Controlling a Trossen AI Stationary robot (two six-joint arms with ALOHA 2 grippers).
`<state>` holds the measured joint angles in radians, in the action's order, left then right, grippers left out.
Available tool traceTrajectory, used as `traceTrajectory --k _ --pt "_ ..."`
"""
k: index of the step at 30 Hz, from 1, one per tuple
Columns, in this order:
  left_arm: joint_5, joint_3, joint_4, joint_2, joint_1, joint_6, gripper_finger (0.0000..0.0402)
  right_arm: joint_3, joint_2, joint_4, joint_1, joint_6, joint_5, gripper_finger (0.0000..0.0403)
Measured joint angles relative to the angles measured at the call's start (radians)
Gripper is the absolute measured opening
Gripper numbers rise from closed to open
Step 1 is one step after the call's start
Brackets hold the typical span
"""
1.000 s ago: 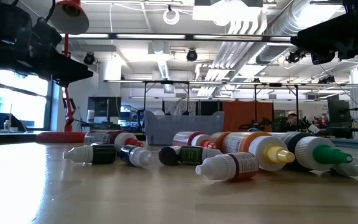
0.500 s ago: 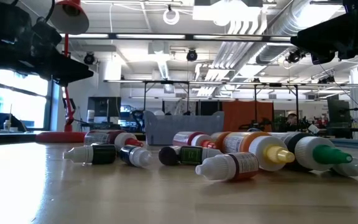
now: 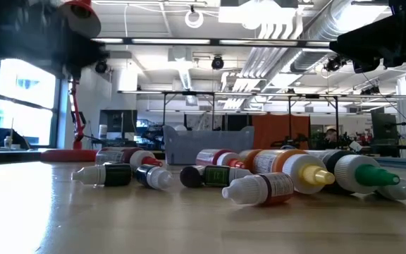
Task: Pick & Place food coloring
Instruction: Put the large red food coloring bottle into the black bin
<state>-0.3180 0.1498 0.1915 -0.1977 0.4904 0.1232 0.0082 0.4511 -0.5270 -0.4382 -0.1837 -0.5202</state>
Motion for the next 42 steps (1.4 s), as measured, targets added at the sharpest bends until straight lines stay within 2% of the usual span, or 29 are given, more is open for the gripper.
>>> traceTrajectory --k 4,10,14,17,20,24,28,36,38,42 --pt "-0.007 0.17 -0.168 -0.084 0.0 -0.063 0.0177 0.0 0.0 0.0 0.0 0.0 0.0 0.0117" --pt "-0.031 0.391 -0.414 -0.306 -0.001 -0.153 0.0177 0.0 0.0 -0.004 0.0 0.0 -0.005 0.0117" --pt "-0.099 0.468 -0.41 -0.45 -0.035 -0.297 0.0177 0.0 0.0 -0.022 0.0 -0.065 0.012 0.0117" --pt "-0.106 0.506 -0.392 -0.552 -0.099 -0.385 0.0177 0.0 0.0 -0.023 0.0 -0.165 0.027 0.0117" --pt "-0.071 0.515 -0.394 -0.657 -0.19 -0.408 0.0177 0.0 0.0 -0.023 0.0 -0.186 0.005 0.0117" --pt "-0.046 0.516 -0.366 -0.777 -0.327 -0.407 0.0177 0.0 0.0 -0.023 0.0 -0.078 0.035 0.0117" --pt "0.055 0.517 -0.366 -0.883 -0.448 -0.361 0.0177 0.0 0.0 -0.057 0.0 0.004 0.055 0.0117" --pt "0.14 0.528 -0.297 -1.09 -0.591 -0.232 0.0177 0.0 0.001 -0.076 0.0 -0.048 0.055 0.0117" --pt "0.206 0.576 -0.344 -1.141 -0.619 -0.244 0.0177 0.0 0.0 -0.076 0.0 -0.079 0.055 0.0117" --pt "0.306 0.75 -0.62 -1.261 -0.658 -0.284 0.0177 0.001 0.0 -0.083 0.0 -0.147 0.053 0.0117"
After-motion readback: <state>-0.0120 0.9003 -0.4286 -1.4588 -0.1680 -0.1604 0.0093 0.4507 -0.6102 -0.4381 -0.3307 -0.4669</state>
